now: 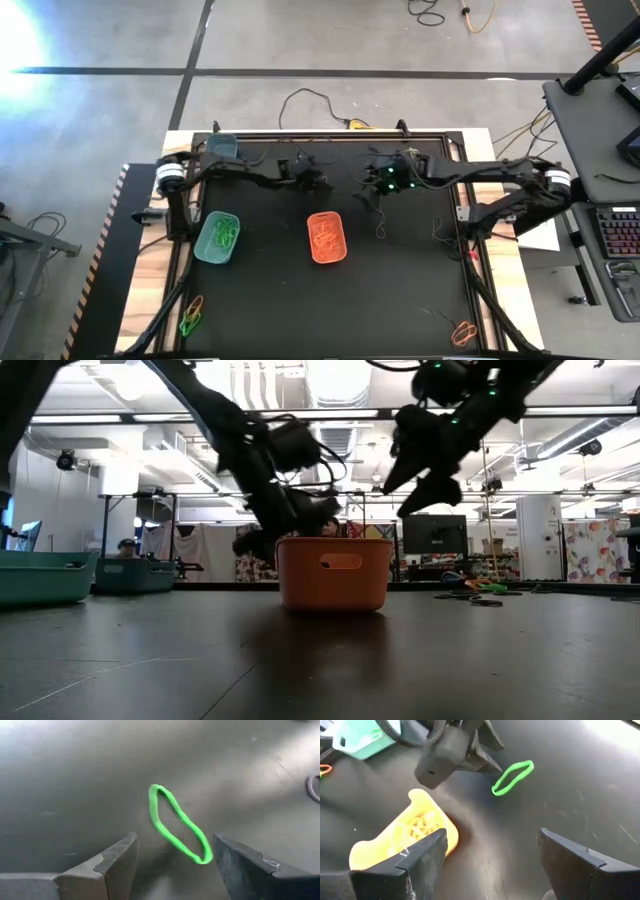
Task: Sort rubber bands into baskets
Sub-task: Put the green rubber band into the light sea green bin
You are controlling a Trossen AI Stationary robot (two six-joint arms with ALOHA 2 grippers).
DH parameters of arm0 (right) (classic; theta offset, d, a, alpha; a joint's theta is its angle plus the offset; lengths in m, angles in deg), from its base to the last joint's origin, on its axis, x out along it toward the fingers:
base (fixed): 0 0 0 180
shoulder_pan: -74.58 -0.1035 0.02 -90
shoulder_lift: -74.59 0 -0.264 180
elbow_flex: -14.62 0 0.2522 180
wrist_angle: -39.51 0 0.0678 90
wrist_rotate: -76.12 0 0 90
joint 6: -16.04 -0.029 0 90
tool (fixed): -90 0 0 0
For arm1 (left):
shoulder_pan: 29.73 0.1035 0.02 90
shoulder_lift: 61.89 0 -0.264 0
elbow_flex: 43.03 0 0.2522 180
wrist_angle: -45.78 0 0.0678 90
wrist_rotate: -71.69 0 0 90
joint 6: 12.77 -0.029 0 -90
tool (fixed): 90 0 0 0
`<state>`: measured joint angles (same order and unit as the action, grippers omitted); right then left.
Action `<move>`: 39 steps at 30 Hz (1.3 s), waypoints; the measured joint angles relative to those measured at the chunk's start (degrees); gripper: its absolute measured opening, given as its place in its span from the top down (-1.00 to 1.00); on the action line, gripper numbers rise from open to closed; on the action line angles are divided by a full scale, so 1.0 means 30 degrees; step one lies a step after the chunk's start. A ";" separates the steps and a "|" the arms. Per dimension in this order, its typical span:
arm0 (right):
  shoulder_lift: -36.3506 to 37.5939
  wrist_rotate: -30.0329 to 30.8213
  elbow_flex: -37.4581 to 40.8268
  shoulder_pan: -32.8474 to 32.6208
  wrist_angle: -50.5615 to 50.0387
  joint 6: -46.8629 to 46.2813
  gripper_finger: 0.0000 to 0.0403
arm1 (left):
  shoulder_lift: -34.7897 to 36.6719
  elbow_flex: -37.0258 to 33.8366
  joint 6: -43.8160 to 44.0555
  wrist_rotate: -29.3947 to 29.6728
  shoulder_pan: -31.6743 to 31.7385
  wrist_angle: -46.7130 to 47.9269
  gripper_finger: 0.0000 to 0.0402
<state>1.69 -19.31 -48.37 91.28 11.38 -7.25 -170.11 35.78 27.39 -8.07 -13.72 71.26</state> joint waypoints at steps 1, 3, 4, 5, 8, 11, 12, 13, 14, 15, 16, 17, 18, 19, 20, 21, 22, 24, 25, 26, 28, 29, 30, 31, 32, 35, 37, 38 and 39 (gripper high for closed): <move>0.0286 0.0222 0.0270 -0.0071 0.0017 -0.0262 -0.46 | -0.0463 0.0382 0.0129 0.0359 -0.0248 0.0071 -0.18; 0.0814 0.0330 0.0766 -0.0071 0.0017 -0.0903 -0.47 | -0.1414 0.1234 0.0907 0.1034 -0.0587 0.0951 -0.16; 0.1009 0.0334 0.0935 -0.0076 -0.0020 -0.1109 -0.47 | -0.1863 0.1597 0.1310 0.1165 -0.0670 0.1284 -0.16; 0.1152 0.0329 0.1045 -0.0083 0.0031 -0.1388 -0.46 | -0.2266 0.1975 0.1516 0.1370 -0.0711 0.1477 -0.16; 0.1411 0.0358 0.1220 -0.0115 -0.0072 -0.1770 -0.45 | -0.3204 0.3258 0.2233 0.2292 -0.0919 0.1768 -0.16; 0.1411 0.0358 0.1220 -0.0122 -0.0016 -0.1988 -0.43 | -0.4033 0.4590 0.3582 0.3438 -0.1041 0.3889 -0.16; 0.1411 0.0358 0.1220 -0.0122 0.0003 -0.2113 -0.42 | -0.4290 0.5004 0.3731 0.3623 -0.1041 0.4445 -0.16; 0.1411 0.0363 0.1220 -0.0122 0.0041 -0.2241 -0.41 | -0.4519 0.5347 0.3750 0.3627 -0.1035 0.4823 -0.15; 0.1411 0.0366 0.1220 -0.0122 0.0033 -0.2259 -0.41 | -0.4777 0.5682 0.3768 0.3696 -0.1033 0.5133 -0.15; 0.1411 0.0366 0.1220 -0.0115 0.0027 -0.2279 -0.40 | -0.4994 0.5969 0.3789 0.3827 -0.1041 0.5376 -0.15; 0.1411 0.0360 0.1220 -0.0115 0.0034 -0.2341 -0.39 | -0.5191 0.6251 0.3846 0.3903 -0.1048 0.5576 -0.14; 0.1411 0.0363 0.1220 -0.0115 0.0034 -0.2421 -0.39 | -0.5448 0.6526 0.3976 0.3987 -0.1074 0.5716 -0.11; 0.1411 0.0362 0.1220 -0.0115 0.0034 -0.2504 -0.38 | -0.5648 0.6809 0.4094 0.4174 -0.1112 0.5947 -0.06; 0.1411 0.0366 0.1220 -0.0115 0.0034 -0.2627 -0.37 | -0.5849 0.7097 0.4210 0.4310 -0.1172 0.6204 0.01; 0.1411 0.0366 0.1220 -0.0115 0.0031 -0.2774 -0.37 | -0.6083 0.7374 0.4217 0.4411 -0.1225 0.6375 0.09; 0.1411 0.0372 0.1220 -0.0115 0.0041 -0.2801 -0.36 | -0.6256 0.7632 0.4018 0.4386 -0.1292 0.6450 0.18; 0.1411 0.0358 0.1220 -0.0115 0.0034 -0.2889 -0.35 | -0.6379 0.7849 0.3526 0.4144 -0.1359 0.6291 0.28; 0.1411 0.0353 0.1220 -0.0115 0.0039 -0.3080 -0.34 | -0.6515 0.8182 0.2536 0.3940 -0.1541 0.6289 0.51; 0.1411 0.0354 0.1220 -0.0115 0.0037 -0.3172 -0.33 | -0.6523 0.8225 0.2437 0.3898 -0.1621 0.6227 0.62; 0.1411 0.0342 0.1217 -0.0115 0.0034 -0.3290 -0.32 | -0.6519 0.8213 0.2424 0.3920 -0.1702 0.6134 0.74; 0.1411 0.0210 0.1213 -0.0116 0.0029 -0.3472 -0.31 | -0.6453 0.8182 0.2410 0.3899 -0.1784 0.6088 0.92; 0.1411 0.0116 0.1213 -0.0153 0.0034 -0.3628 -0.30 | -0.6390 0.8161 0.2244 0.3819 -0.1784 0.6143 0.95; 0.1418 -0.0079 0.1213 -0.0193 0.0027 -0.3820 -0.29 | -0.6320 0.8145 0.1903 0.3734 -0.1784 0.6261 0.95; 0.1445 -0.0340 0.1213 -0.0252 0.0027 -0.3896 -0.28 | -0.6223 0.8126 0.1556 0.3693 -0.1784 0.6424 0.95; 0.1502 -0.0586 0.1213 -0.0357 0.0014 -0.3905 -0.27 | -0.6127 0.8084 0.1334 0.3684 -0.1785 0.6651 0.95; 0.1705 -0.0817 0.1213 -0.0890 -0.0110 -0.4071 -0.23 | -0.5440 0.7815 0.1128 0.3499 -0.1876 0.7572 0.99; 0.1901 -0.0836 0.1213 -0.1310 -0.0312 -0.4425 -0.21 | -0.4578 0.7380 0.0956 0.3613 -0.2150 0.7949 0.99; 0.2048 -0.0815 0.1206 -0.1508 -0.0520 -0.4550 -0.20 | -0.3994 0.7169 0.0901 0.3854 -0.2345 0.7987 0.99; 0.2206 -0.0695 0.1199 -0.1745 -0.0913 -0.4689 -0.19 | -0.3305 0.6935 0.0860 0.4099 -0.2541 0.8134 0.99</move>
<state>8.31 -21.40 -44.77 86.05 8.64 -21.32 -180.02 56.59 29.97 4.23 -21.34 95.66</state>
